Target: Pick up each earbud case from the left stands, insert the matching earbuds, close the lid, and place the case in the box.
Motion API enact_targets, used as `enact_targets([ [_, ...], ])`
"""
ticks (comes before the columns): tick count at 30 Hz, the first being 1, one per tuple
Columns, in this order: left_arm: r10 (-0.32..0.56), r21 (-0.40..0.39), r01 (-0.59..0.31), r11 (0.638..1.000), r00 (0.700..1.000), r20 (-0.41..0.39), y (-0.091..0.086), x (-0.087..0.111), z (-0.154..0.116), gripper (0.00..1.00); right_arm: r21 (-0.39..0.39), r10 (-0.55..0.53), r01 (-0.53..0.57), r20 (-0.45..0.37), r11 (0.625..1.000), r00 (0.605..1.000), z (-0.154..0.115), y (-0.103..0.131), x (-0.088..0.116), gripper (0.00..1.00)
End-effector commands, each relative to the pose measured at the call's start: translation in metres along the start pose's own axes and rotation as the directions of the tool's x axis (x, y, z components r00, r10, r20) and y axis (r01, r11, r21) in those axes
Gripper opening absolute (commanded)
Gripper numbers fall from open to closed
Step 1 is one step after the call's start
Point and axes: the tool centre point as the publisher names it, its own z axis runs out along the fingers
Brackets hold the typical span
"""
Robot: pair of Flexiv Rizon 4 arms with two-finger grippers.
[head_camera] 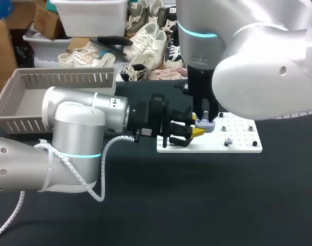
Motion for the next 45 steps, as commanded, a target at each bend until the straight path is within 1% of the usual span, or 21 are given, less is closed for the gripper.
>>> enact_targets([
  [1,0.001,0.000,-0.001,1.000,1.000,0.002,0.000,0.001,0.000,0.00,-0.005,0.005,-0.005,0.001,1.000,1.000,0.002,-0.002,0.001,0.00],
  [9,0.001,0.000,-0.001,1.000,1.000,0.002,0.000,0.001,0.000,0.00,0.008,0.036,-0.036,-0.001,0.999,0.999,0.008,-0.002,-0.005,0.00],
  [18,0.001,0.000,-0.001,1.000,1.000,0.002,0.000,0.001,0.000,0.00,0.032,0.043,-0.043,-0.013,0.999,0.999,0.018,-0.003,-0.010,0.00],
  [45,0.001,0.000,-0.001,1.000,1.000,0.002,0.000,0.001,0.000,0.00,0.043,0.056,-0.055,-0.018,0.998,0.998,0.026,-0.002,-0.020,0.00],
])
